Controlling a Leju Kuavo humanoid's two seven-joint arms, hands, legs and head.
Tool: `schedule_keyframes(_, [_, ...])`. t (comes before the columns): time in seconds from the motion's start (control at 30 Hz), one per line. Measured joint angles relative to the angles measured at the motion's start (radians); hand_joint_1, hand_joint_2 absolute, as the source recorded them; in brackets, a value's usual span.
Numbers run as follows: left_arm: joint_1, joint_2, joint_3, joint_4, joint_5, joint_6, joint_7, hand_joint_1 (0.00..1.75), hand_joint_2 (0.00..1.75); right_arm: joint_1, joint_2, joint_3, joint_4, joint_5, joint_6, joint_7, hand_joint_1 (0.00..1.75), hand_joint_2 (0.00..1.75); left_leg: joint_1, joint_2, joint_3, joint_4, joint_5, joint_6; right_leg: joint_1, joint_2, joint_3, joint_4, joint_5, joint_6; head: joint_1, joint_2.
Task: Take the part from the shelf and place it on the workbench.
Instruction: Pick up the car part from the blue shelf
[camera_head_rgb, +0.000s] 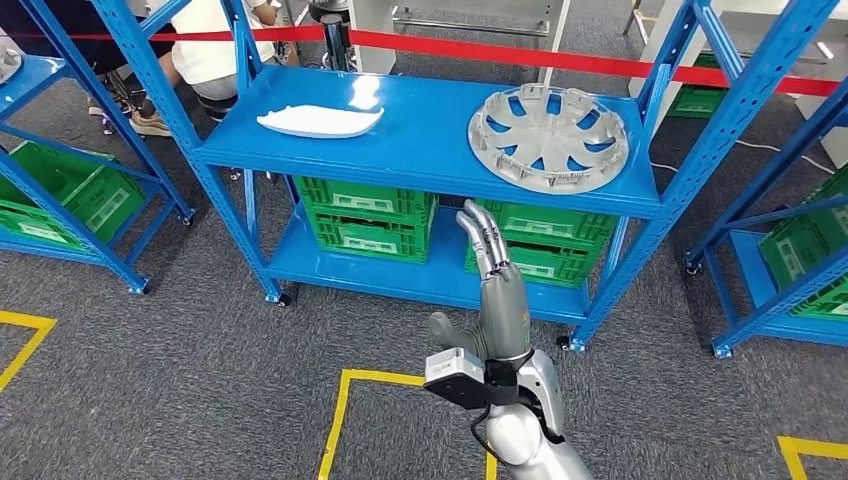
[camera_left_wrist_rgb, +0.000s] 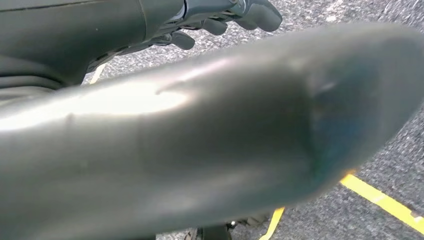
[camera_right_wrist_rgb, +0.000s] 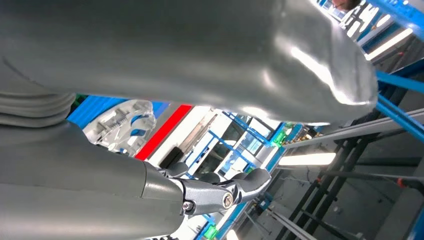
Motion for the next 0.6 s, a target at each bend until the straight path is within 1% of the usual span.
schedule_keyframes(0.03, [0.000, 0.000, 0.000, 0.000, 0.002, -0.003, -0.001, 0.00, 0.00, 0.000, 0.000, 0.000, -0.003, 0.001, 0.001, 0.001, 0.00, 0.00, 0.001, 0.001, 0.001, 0.002, -0.003, -0.006, -0.002, 0.000, 0.004, -0.004, 0.000, -0.006, 0.000, 0.000])
schedule_keyframes(0.07, [0.000, 0.001, 0.000, 0.000, 0.004, -0.005, -0.002, 0.00, 0.00, 0.000, 0.000, 0.000, -0.006, 0.002, 0.002, 0.002, 0.00, 0.00, 0.002, 0.003, -0.003, 0.016, -0.012, -0.013, -0.004, -0.001, 0.010, -0.009, 0.000, -0.012, -0.002, 0.000])
schedule_keyframes(0.1, [-0.001, 0.001, 0.000, -0.001, 0.005, -0.006, -0.002, 0.00, 0.00, 0.000, 0.001, 0.000, -0.010, 0.003, 0.002, 0.003, 0.00, 0.00, 0.003, 0.005, -0.019, 0.051, -0.030, -0.018, -0.007, -0.002, 0.016, -0.013, -0.001, -0.018, -0.003, 0.000])
schedule_keyframes(0.13, [-0.001, 0.001, 0.000, -0.001, 0.005, -0.006, -0.003, 0.00, 0.00, 0.000, 0.001, 0.000, -0.012, 0.004, 0.004, 0.004, 0.00, 0.00, 0.004, 0.008, -0.047, 0.108, -0.056, -0.023, -0.008, -0.004, 0.022, -0.015, -0.004, -0.024, -0.004, 0.000])
schedule_keyframes(0.17, [-0.001, 0.001, 0.000, 0.000, 0.004, -0.006, -0.003, 0.00, 0.00, 0.001, 0.001, 0.000, -0.014, 0.005, 0.004, 0.006, 0.00, 0.00, 0.005, 0.009, -0.086, 0.179, -0.083, -0.028, -0.008, -0.005, 0.025, -0.015, -0.007, -0.027, -0.005, 0.000])
schedule_keyframes(0.2, [0.000, 0.001, 0.000, 0.000, 0.003, -0.007, -0.003, 0.00, 0.00, 0.004, 0.001, 0.000, -0.015, 0.006, 0.005, 0.008, 0.00, 0.00, 0.006, 0.009, -0.125, 0.245, -0.103, -0.031, -0.008, -0.006, 0.028, -0.015, -0.010, -0.029, -0.005, 0.000])
schedule_keyframes(0.23, [0.002, 0.001, 0.000, 0.000, 0.002, -0.007, -0.003, 0.00, 0.00, 0.007, 0.001, 0.000, -0.015, 0.007, 0.006, 0.011, 0.00, 0.00, 0.007, 0.010, -0.152, 0.285, -0.106, -0.033, -0.008, -0.005, 0.032, -0.015, -0.014, -0.030, -0.005, 0.000])
schedule_keyframes(0.27, [0.003, 0.002, 0.000, 0.000, 0.001, -0.008, -0.003, 0.00, 0.00, 0.010, 0.001, 0.000, -0.016, 0.008, 0.006, 0.013, 0.00, 0.00, 0.007, 0.010, -0.161, 0.287, -0.089, -0.034, -0.008, -0.004, 0.036, -0.015, -0.018, -0.029, -0.005, 0.000])
schedule_keyframes(0.3, [0.004, 0.002, 0.000, 0.000, -0.001, -0.010, -0.003, 0.00, 0.00, 0.011, 0.001, 0.000, -0.017, 0.008, 0.006, 0.015, 0.00, 0.00, 0.008, 0.010, -0.149, 0.247, -0.052, -0.033, -0.009, -0.003, 0.043, -0.014, -0.022, -0.027, -0.005, 0.000])
schedule_keyframes(0.33, [0.004, 0.004, 0.000, 0.000, -0.002, -0.012, -0.004, 0.00, 0.00, 0.013, 0.001, -0.001, -0.018, 0.009, 0.006, 0.016, 0.00, 0.00, 0.009, 0.012, -0.121, 0.178, -0.007, -0.032, -0.009, -0.002, 0.051, -0.014, -0.028, -0.024, -0.005, 0.000])
schedule_keyframes(0.37, [0.003, 0.004, 0.000, 0.000, -0.004, -0.014, -0.004, 0.00, 0.00, 0.013, 0.001, -0.001, -0.020, 0.010, 0.006, 0.017, 0.00, 0.00, 0.008, 0.013, -0.091, 0.109, 0.025, -0.030, -0.008, -0.001, 0.057, -0.013, -0.034, -0.019, -0.006, 0.000])
schedule_keyframes(0.4, [0.002, 0.005, 0.000, 0.000, -0.006, -0.017, -0.003, 0.00, 0.00, 0.013, 0.001, -0.001, -0.023, 0.010, 0.006, 0.018, 0.00, 0.00, 0.006, 0.014, -0.065, 0.054, 0.044, -0.025, -0.006, -0.001, 0.061, -0.012, -0.040, -0.013, -0.006, 0.000])
schedule_keyframes(0.43, [0.001, 0.005, 0.000, 0.000, -0.008, -0.018, -0.003, 0.00, 0.00, 0.014, 0.001, -0.001, -0.026, 0.010, 0.006, 0.018, 0.00, 0.00, 0.005, 0.014, -0.051, 0.022, 0.049, -0.019, -0.004, -0.001, 0.063, -0.012, -0.043, -0.007, -0.006, 0.000])
schedule_keyframes(0.47, [0.001, 0.005, 0.000, 0.001, -0.009, -0.019, -0.003, 0.00, 0.00, 0.015, 0.001, -0.001, -0.028, 0.010, 0.006, 0.019, 0.00, 0.00, 0.003, 0.014, -0.046, 0.014, 0.042, -0.011, -0.002, 0.000, 0.062, -0.013, -0.046, -0.001, -0.006, 0.000])
schedule_keyframes(0.53, [0.002, 0.004, 0.000, 0.000, -0.012, -0.020, -0.002, 0.00, 0.00, 0.018, 0.001, -0.001, -0.033, 0.011, 0.007, 0.019, 0.00, 0.00, 0.004, 0.012, -0.044, 0.009, 0.040, 0.005, -0.003, -0.001, 0.063, -0.013, -0.049, 0.010, -0.004, 0.000])
schedule_keyframes(0.57, [0.002, 0.004, 0.000, 0.000, -0.014, -0.020, -0.003, 0.00, 0.00, 0.018, 0.001, -0.001, -0.036, 0.012, 0.008, 0.019, 0.00, 0.00, 0.005, 0.012, -0.042, 0.006, 0.038, 0.012, -0.004, -0.001, 0.060, -0.002, -0.057, 0.016, -0.003, 0.000])
schedule_keyframes(0.6, [0.001, 0.004, 0.000, 0.000, -0.015, -0.021, -0.005, 0.00, 0.00, 0.018, 0.001, -0.001, -0.038, 0.014, 0.008, 0.018, 0.00, 0.00, 0.006, 0.012, -0.039, 0.004, 0.037, 0.020, -0.005, -0.001, 0.045, 0.029, -0.074, 0.021, -0.002, 0.000])
